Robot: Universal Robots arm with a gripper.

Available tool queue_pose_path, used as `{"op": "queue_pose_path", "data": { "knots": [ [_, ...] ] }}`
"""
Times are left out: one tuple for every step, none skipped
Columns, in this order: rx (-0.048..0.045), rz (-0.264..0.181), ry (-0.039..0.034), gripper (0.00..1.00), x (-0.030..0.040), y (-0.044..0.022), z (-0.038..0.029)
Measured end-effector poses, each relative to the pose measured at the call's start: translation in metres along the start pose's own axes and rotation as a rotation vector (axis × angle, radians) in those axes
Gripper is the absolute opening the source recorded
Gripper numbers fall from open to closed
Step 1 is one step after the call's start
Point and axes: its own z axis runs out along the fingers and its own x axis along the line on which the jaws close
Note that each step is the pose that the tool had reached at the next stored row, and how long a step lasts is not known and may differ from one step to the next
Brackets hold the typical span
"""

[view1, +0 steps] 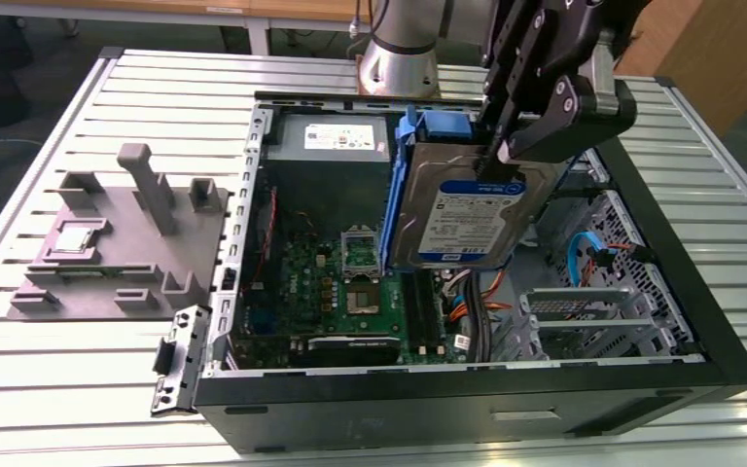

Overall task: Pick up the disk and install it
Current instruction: 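Pick up the disk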

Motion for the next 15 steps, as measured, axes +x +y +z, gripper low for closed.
{"op": "queue_pose_path", "data": {
  "knots": [
    [0.0,0.0,0.0,0.35,0.0,-0.0013,-0.0001],
    [0.0001,0.0,0.0,0.35,0.0,-0.0028,-0.0001],
    [0.0,0.0,0.0,0.35,-0.0001,-0.0044,-0.0003],
    [0.0,0.0,-0.0001,0.35,-0.0001,-0.0061,-0.0003],
    [0.0001,0.0,-0.0001,0.35,-0.0001,-0.0078,-0.0004],
    [0.0001,0.0,-0.0002,0.35,-0.0001,-0.0096,-0.0005],
    [0.0001,0.0,-0.0003,0.35,-0.0001,-0.0111,-0.0006],
    [0.0001,0.0,-0.0002,0.35,-0.0002,-0.0128,-0.0007],
    [0.0,0.0,-0.0001,0.35,-0.0002,-0.0145,-0.0009],
    [0.0,0.0,-0.0002,0.35,-0.0002,-0.0162,-0.001],
    [0.0,0.0,-0.0002,0.35,-0.0002,-0.018,-0.0011],
    [0.0,0.0,-0.0001,0.35,-0.0003,-0.0196,-0.0012],
    [0.0,0.0,-0.0001,0.35,-0.0003,-0.0212,-0.0013],
    [0.0,0.0,-0.0001,0.35,-0.0003,-0.0228,-0.0014],
    [0.0,0.0,-0.0001,0.35,-0.0004,-0.0244,-0.0015]
  ]
}}
